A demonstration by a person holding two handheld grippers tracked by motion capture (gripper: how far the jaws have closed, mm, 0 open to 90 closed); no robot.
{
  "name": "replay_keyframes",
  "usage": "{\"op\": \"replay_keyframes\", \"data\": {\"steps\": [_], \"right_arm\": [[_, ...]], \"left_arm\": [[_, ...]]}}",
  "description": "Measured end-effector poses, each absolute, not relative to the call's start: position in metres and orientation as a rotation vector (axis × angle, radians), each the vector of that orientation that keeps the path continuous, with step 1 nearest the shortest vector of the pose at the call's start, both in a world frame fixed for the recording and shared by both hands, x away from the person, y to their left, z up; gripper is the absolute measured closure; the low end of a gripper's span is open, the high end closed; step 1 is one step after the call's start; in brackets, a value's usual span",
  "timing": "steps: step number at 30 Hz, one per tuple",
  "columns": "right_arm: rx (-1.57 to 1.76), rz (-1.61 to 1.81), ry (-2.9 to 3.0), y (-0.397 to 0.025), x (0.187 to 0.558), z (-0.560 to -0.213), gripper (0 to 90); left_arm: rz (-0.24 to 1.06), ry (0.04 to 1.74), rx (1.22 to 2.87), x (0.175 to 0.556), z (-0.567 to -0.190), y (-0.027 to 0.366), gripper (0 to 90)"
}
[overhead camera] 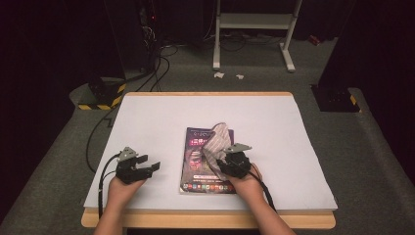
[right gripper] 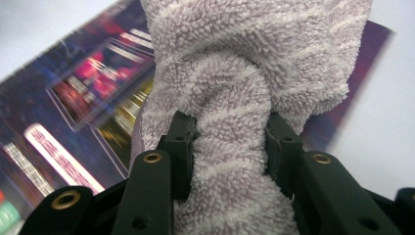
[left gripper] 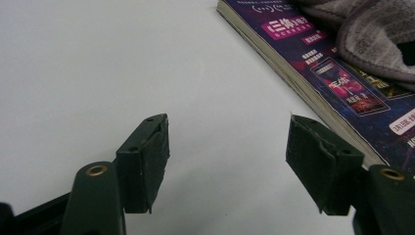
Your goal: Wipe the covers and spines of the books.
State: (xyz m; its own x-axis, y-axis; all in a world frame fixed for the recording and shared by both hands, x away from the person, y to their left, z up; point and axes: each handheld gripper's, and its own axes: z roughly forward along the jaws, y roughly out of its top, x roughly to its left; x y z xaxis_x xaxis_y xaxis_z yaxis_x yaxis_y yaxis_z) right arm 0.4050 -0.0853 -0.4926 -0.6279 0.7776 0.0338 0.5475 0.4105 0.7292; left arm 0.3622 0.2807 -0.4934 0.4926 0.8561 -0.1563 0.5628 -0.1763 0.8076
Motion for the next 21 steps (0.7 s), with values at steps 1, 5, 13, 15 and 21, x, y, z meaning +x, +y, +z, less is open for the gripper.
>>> {"op": "replay_keyframes", "data": {"steps": [1, 5, 13, 15, 21], "right_arm": [[1.142, 1.048, 2.366, -0.08, 0.406, -0.493, 62.9], [1.114, 1.063, 2.383, -0.06, 0.409, -0.493, 62.8], [1.053, 1.082, 2.438, -0.015, 0.414, -0.493, 62.7], [1.018, 1.086, 2.456, -0.004, 0.414, -0.493, 62.7], [0.982, 1.101, 2.46, 0.009, 0.411, -0.495, 62.6]], "left_arm": [[0.421, 1.182, 1.862, 0.362, -0.493, 0.281, 33.0], [0.42, 1.182, 1.861, 0.362, -0.493, 0.281, 33.0], [0.418, 1.185, 1.866, 0.362, -0.494, 0.281, 33.0], [0.417, 1.185, 1.866, 0.362, -0.495, 0.281, 33.0], [0.411, 1.182, 1.873, 0.363, -0.495, 0.281, 33.3]]}}
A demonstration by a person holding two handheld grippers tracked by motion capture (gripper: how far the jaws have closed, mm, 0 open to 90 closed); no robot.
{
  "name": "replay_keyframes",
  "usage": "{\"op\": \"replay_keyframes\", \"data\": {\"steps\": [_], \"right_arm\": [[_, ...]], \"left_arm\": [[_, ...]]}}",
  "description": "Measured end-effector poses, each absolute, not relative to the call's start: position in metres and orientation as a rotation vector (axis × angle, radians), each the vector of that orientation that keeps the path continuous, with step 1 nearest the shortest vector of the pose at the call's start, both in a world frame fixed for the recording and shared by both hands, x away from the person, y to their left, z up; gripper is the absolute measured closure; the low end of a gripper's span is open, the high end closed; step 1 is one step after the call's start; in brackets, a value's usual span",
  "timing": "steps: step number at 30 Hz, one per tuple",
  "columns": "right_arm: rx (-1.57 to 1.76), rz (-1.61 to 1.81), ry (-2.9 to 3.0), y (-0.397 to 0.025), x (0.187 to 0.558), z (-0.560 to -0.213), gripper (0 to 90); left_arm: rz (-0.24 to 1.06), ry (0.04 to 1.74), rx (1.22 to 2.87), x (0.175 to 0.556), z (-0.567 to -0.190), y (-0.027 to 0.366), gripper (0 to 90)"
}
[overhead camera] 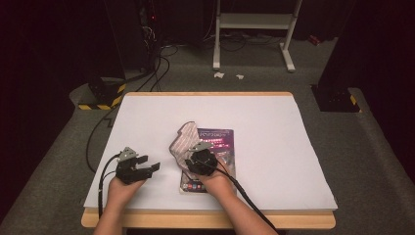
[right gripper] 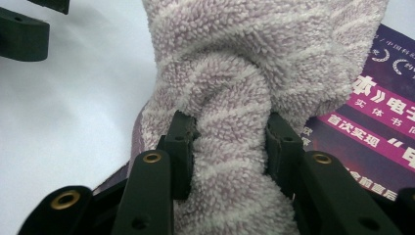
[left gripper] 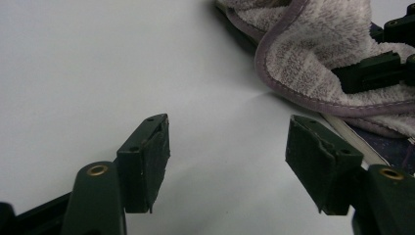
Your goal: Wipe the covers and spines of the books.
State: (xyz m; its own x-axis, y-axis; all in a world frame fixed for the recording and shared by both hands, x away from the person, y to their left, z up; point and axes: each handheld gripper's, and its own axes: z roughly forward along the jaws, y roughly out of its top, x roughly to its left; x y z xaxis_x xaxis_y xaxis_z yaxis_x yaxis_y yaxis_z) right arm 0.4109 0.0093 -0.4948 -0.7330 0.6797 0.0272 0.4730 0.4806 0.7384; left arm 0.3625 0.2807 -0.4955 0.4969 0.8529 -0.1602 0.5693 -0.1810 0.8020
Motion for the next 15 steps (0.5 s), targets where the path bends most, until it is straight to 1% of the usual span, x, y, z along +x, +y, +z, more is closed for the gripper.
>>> {"op": "replay_keyframes", "data": {"steps": [6, 15], "right_arm": [[1.021, 1.071, 2.44, -0.008, 0.413, -0.493, 62.2], [1.163, 1.045, 2.337, -0.076, 0.414, -0.493, 62.1]], "left_arm": [[0.408, 1.182, 1.873, 0.362, -0.496, 0.28, 33.3], [0.398, 1.174, 1.887, 0.363, -0.498, 0.276, 33.3]]}}
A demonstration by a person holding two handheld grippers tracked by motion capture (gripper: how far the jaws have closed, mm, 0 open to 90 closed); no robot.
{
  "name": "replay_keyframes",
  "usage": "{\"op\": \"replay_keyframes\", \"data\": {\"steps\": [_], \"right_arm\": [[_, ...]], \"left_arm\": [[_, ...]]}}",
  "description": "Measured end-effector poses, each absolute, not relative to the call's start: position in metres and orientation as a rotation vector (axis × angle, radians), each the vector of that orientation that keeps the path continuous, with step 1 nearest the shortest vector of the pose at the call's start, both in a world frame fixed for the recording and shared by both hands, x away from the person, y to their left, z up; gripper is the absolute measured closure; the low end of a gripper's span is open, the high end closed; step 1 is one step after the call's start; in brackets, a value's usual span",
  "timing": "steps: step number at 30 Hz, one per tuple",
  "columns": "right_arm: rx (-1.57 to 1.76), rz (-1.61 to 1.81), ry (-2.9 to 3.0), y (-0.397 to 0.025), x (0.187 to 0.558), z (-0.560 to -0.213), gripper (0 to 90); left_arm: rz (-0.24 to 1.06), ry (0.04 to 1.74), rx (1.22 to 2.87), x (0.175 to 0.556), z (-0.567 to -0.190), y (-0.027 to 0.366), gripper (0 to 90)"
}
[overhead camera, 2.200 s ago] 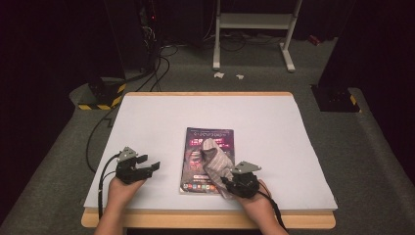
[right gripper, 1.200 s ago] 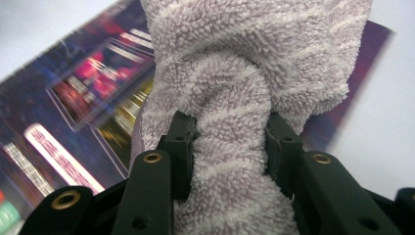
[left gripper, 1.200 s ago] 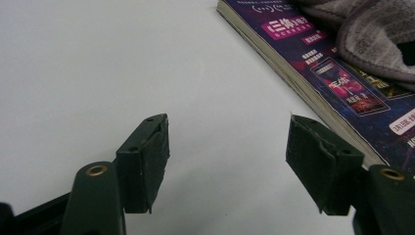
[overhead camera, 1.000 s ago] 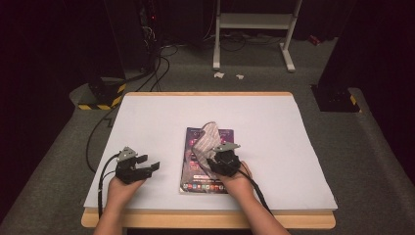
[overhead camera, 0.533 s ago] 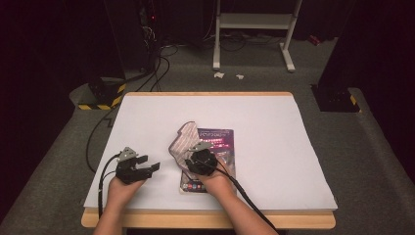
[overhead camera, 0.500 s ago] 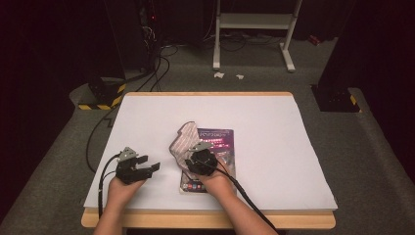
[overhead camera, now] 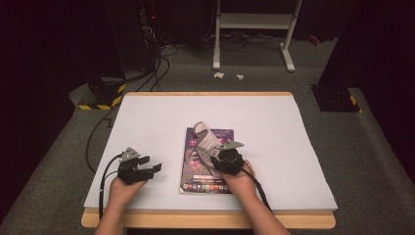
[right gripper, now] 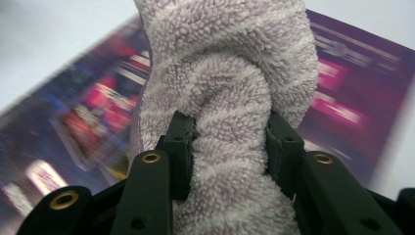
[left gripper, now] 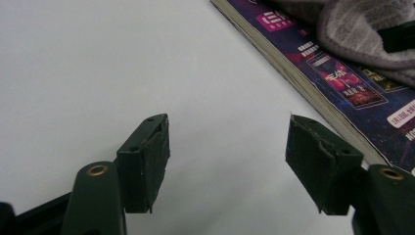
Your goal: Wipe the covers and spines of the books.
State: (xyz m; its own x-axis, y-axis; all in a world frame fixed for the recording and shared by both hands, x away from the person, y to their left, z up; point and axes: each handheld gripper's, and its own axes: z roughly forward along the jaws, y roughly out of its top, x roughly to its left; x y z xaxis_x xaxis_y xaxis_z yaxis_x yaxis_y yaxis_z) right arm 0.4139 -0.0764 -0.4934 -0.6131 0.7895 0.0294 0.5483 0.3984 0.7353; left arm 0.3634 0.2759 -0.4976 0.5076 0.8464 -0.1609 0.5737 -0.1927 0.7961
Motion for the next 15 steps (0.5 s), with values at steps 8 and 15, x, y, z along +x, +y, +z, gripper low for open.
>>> {"op": "replay_keyframes", "data": {"steps": [8, 15], "right_arm": [[1.273, 1.019, 2.255, -0.128, 0.413, -0.493, 62.0], [1.278, 0.998, 2.247, -0.131, 0.413, -0.492, 61.6]], "left_arm": [[0.399, 1.171, 1.893, 0.364, -0.498, 0.274, 33.3], [0.398, 1.172, 1.891, 0.364, -0.498, 0.274, 33.2]]}}
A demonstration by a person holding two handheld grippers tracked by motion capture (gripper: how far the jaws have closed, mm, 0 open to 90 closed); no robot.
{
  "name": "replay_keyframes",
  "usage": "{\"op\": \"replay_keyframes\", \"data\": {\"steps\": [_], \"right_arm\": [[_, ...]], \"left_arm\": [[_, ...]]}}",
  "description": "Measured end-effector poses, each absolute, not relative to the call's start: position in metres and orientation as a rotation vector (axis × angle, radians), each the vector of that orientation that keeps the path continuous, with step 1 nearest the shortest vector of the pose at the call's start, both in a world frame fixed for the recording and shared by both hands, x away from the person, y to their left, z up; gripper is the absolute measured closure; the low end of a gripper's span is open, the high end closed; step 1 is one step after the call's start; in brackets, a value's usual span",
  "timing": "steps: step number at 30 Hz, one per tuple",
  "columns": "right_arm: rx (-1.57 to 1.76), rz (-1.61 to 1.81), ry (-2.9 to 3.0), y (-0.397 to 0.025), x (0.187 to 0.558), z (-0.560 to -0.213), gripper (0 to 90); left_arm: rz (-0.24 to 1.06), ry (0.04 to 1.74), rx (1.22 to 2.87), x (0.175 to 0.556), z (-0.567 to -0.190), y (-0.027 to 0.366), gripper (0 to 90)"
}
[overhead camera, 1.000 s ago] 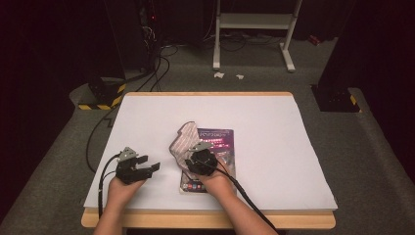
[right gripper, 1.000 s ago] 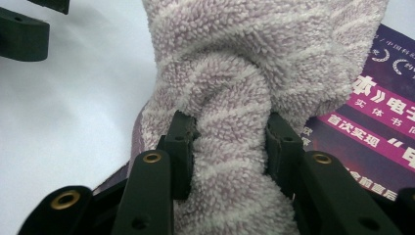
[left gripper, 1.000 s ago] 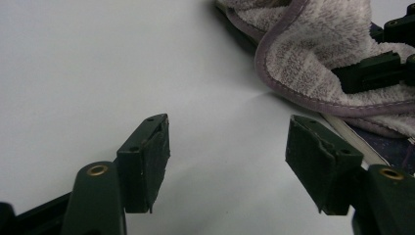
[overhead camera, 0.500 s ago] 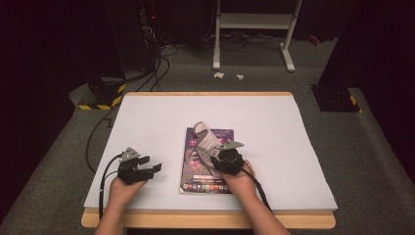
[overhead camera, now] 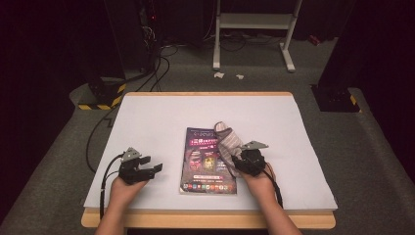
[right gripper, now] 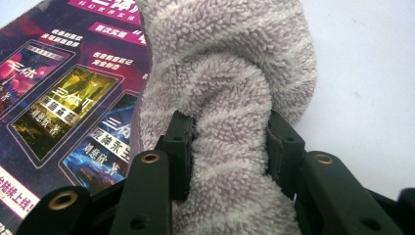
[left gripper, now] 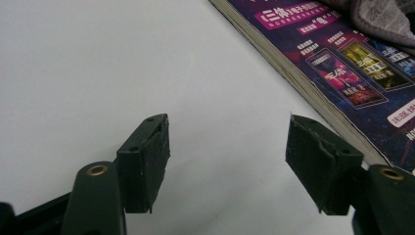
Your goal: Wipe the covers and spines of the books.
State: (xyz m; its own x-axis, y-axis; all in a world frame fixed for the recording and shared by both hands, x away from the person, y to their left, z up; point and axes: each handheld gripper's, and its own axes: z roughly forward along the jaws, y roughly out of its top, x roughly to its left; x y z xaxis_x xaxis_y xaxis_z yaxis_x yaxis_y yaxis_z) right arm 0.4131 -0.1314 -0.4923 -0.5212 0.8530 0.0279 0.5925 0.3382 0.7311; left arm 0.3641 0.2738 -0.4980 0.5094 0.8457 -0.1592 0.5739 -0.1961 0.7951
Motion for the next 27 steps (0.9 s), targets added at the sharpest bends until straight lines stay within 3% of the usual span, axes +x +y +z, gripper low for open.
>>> {"op": "replay_keyframes", "data": {"steps": [13, 27], "right_arm": [[1.199, 1.013, 2.316, -0.087, 0.421, -0.492, 61.5], [1.045, 1.061, 2.441, 0.0, 0.423, -0.492, 60.7]], "left_arm": [[0.394, 1.168, 1.878, 0.363, -0.496, 0.275, 33.1], [0.397, 1.149, 1.912, 0.362, -0.498, 0.271, 32.8]]}}
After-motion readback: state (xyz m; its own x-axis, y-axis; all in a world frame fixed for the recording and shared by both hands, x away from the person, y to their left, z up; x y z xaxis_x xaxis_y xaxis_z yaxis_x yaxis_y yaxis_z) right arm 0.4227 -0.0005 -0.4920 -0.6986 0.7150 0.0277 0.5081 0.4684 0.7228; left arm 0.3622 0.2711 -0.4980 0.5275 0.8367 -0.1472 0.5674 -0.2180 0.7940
